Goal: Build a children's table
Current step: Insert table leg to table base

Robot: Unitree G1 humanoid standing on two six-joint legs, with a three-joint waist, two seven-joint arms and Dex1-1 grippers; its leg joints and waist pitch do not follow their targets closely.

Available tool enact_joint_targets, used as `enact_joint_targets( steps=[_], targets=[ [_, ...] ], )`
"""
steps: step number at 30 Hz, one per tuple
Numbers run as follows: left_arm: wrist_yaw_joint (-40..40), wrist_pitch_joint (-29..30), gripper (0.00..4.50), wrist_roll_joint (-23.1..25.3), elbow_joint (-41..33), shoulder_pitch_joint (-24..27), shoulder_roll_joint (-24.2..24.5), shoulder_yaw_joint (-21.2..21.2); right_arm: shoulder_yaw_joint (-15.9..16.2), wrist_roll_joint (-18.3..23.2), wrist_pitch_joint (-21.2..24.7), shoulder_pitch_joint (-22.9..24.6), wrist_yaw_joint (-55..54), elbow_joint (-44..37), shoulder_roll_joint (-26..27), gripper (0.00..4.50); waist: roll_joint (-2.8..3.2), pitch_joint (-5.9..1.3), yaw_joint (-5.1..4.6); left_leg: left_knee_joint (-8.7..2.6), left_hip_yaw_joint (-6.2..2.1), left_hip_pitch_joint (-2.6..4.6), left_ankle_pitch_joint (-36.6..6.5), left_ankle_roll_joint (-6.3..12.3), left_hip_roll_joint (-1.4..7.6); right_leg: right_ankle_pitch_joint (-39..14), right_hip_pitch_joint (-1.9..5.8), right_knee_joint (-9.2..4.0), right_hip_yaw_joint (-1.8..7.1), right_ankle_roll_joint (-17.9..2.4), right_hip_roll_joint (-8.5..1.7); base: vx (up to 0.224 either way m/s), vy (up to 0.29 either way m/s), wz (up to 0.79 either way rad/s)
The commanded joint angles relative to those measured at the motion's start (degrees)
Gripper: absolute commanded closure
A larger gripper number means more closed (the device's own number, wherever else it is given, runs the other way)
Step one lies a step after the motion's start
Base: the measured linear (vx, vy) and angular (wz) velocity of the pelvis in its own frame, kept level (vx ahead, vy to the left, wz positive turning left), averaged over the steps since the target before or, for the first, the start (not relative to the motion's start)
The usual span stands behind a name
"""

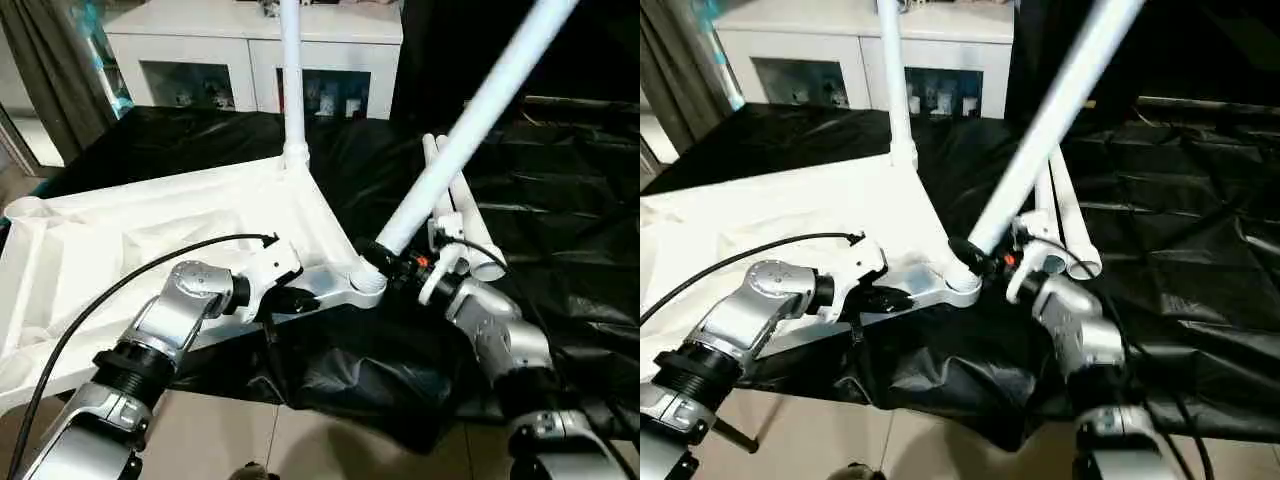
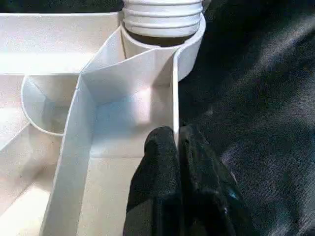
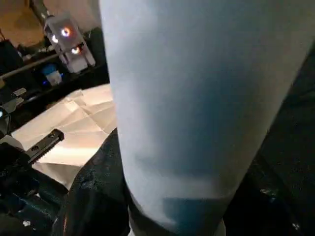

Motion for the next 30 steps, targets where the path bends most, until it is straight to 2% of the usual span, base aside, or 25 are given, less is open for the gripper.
enact_joint_targets(
  steps=[1, 3, 4, 7, 10, 12, 13, 14, 15, 17, 19, 20, 21, 23, 26, 27, 30],
  targets=[
    [0.4, 0.2, 4.5, 0.9, -0.2, -0.1, 0.8, 0.2, 0.9, -3.8, 0.0, 3.6, -2.0, 1.8, -0.9, 2.57, 0.46, -3.85, -0.01, -4.48, -0.01, 1.47, -21.2, -1.2, 0.71, -17.4, 2.03, -5.73, 2.04, -11.0, -3.28, 0.0, 0.0, 0.0],
    [0.4, 0.2, 4.5, 0.9, -0.3, 0.0, 0.8, 0.2, 1.5, -4.3, -0.3, 4.0, -2.1, 1.2, -1.0, 2.57, 0.55, -3.85, -0.05, -4.55, -0.03, 1.48, -21.5, -1.29, 0.7, -17.9, 1.95, -5.79, 2.04, -10.7, -3.26, 0.0, 0.0, 0.0],
    [0.3, 0.1, 4.5, 1.0, -0.4, 0.1, 0.8, 0.2, 2.5, -5.5, -0.6, 4.2, -2.3, 0.5, -1.3, 2.57, 0.71, -3.85, -0.1, -4.58, -0.1, 1.46, -21.8, -1.37, 0.69, -18.1, 1.9, -5.78, 2.02, -10.7, -3.22, 0.0, 0.0, 0.0],
    [0.3, -0.2, 4.5, 1.4, -0.6, 0.1, 1.0, -0.1, 6.6, -9.0, -1.4, 4.3, -1.7, -1.5, -2.7, 2.57, 0.56, -3.84, -0.09, -4.64, -0.03, 1.53, -21.9, -1.49, 0.64, -18.2, 1.89, -5.86, 2.06, -10.3, -3.11, 0.0, 0.0, 0.0],
    [0.4, -0.4, 4.5, 1.8, -0.8, 0.3, 1.0, -0.4, 9.8, -11.4, -1.6, 3.6, -0.6, -2.3, -3.9, 2.57, -0.1, -3.69, -0.08, -4.69, 0.05, 1.31, -20.3, -0.99, 0.6, -19.4, 1.99, -5.96, 2.09, -9.5, -3.21, 0.0, 0.0, 0.0],
    [0.6, -0.4, 4.5, 1.9, -1.0, 0.4, 1.0, -0.5, 10.5, -11.9, -1.4, 3.1, -0.1, -2.3, -4.1, 2.57, 0.12, -3.6, -0.14, -4.75, 0.11, 1.52, -21.1, -1.08, 0.62, -21.0, 1.77, -6.23, 2.17, -9.1, -3.24, 0.0, 0.0, 0.0],
    [0.6, -0.4, 4.5, 2.0, -1.1, 0.5, 1.0, -0.5, 11.0, -12.2, -1.2, 2.7, 0.2, -2.3, -4.3, 2.57, -0.42, -3.56, -0.22, -4.81, 0.1, 1.59, -21.7, -1.05, 0.61, -22.2, 1.82, -6.39, 2.18, -8.9, -3.31, 0.0, 0.0, 0.0],
    [0.7, -0.4, 4.5, 2.1, -1.3, 0.7, 1.1, -0.6, 11.5, -12.4, -1.0, 2.2, 0.8, -2.1, -4.5, 2.57, -0.25, -3.6, -0.15, -4.87, 0.04, 1.67, -21.8, -1.14, 0.65, -22.7, 1.81, -6.39, 2.17, -8.8, -3.32, 0.0, 0.0, 0.0],
    [0.7, -0.4, 4.5, 2.2, -1.6, 1.0, 1.2, -0.7, 12.5, -12.8, -0.3, 1.2, 1.8, -1.9, -4.9, 2.57, -0.71, -3.64, -0.21, -4.97, 0.02, 1.64, -21.4, -0.96, 0.74, -22.5, 1.9, -6.37, 2.18, -8.7, -3.34, 0.0, 0.0, 0.0],
    [0.8, -0.4, 4.5, 2.3, -2.1, 1.5, 1.4, -0.7, 13.6, -13.4, 0.3, 0.2, 3.3, -1.3, -5.4, 2.57, -0.9, -3.47, -0.41, -5.12, 0.13, 1.59, -21.2, -0.74, 0.74, -22.0, 1.87, -6.47, 2.18, -8.7, -3.23, 0.0, 0.0, 0.0],
    [0.7, -0.4, 4.5, 2.3, -2.3, 1.7, 1.5, -0.7, 14.1, -13.6, 0.7, -0.3, 4.2, -0.9, -5.7, 2.57, -0.86, -3.44, -0.45, -5.2, 0.13, 1.85, -21.7, -0.74, 0.77, -22.3, 1.81, -6.58, 2.23, -8.7, -3.33, 0.0, 0.0, 0.0],
    [0.7, -0.3, 4.5, 2.3, -2.5, 1.9, 1.6, -0.7, 14.5, -13.7, 0.9, -0.5, 4.6, -0.8, -5.8, 2.57, -1.12, -3.42, -0.49, -5.31, 0.12, 1.77, -21.3, -0.72, 0.77, -21.8, 1.98, -6.57, 2.22, -8.7, -3.29, 0.0, 0.0, 0.0],
    [0.6, -0.2, 4.5, 2.3, -2.8, 2.1, 1.7, -0.6, 14.8, -13.7, 1.5, -1.0, 5.5, -0.3, -6.1, 2.57, -1.05, -3.49, -0.47, -5.33, 0.15, 1.79, -21.0, -0.73, 0.81, -21.2, 1.98, -6.54, 2.27, -8.8, -3.26, 0.0, 0.0, 0.0],
    [0.2, 0.0, 4.5, 2.3, -3.3, 2.5, 2.0, -0.7, 15.5, -14.3, 1.6, -2.0, 7.1, 1.4, -6.6, 2.57, -1.53, -3.52, -0.56, -5.34, 0.23, 1.77, -20.2, -0.57, 0.85, -19.0, 2.0, -6.34, 2.28, -9.3, -3.2, 0.0, 0.0, 0.0],
    [-0.4, 0.1, 4.5, 2.3, -3.9, 2.8, 2.3, -0.8, 16.0, -14.6, 1.3, -2.7, 8.3, 2.8, -6.9, 2.57, -1.55, -3.46, -0.7, -5.4, 0.28, 1.88, -20.9, -0.55, 0.85, -19.2, 1.96, -6.39, 2.22, -9.7, -3.18, 0.0, 0.0, 0.0],
    [-0.7, 0.2, 4.5, 2.4, -4.2, 2.9, 2.5, -0.8, 16.1, -14.6, 1.3, -3.1, 9.0, 3.5, -7.0, 2.57, -1.87, -3.32, -0.81, -5.47, 0.34, 1.86, -20.9, -0.52, 0.85, -19.2, 1.9, -6.52, 2.26, -9.5, -3.13, 0.0, 0.0, 0.0],
    [-1.7, -0.1, 4.5, 2.4, -4.7, 3.0, 3.0, -1.2, 16.6, -14.5, 1.2, -3.6, 10.9, 4.4, -7.2, 2.57, -1.79, -3.23, -0.96, -5.65, 0.27, 1.89, -21.1, -0.51, 0.95, -18.6, 1.9, -6.48, 2.28, -9.8, -3.14, 0.0, 0.0, 0.0]
  ],
)
